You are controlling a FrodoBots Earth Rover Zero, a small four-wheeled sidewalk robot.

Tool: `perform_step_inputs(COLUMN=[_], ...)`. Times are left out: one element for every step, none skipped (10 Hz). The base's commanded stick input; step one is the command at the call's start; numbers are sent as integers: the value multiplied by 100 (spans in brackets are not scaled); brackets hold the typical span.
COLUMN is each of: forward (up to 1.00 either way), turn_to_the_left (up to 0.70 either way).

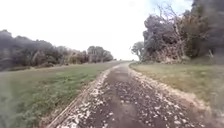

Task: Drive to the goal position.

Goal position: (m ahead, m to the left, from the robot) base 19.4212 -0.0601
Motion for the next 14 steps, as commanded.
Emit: perform_step_inputs(forward=[85, 85, 85, 85, 85, 85, 85, 85, 85, 85, 85, 85, 85, 85], turn_to_the_left=[-2, -2, -7, -14, -34, -34, -34, -15, 0, 0, 0, 0, 0, 0])
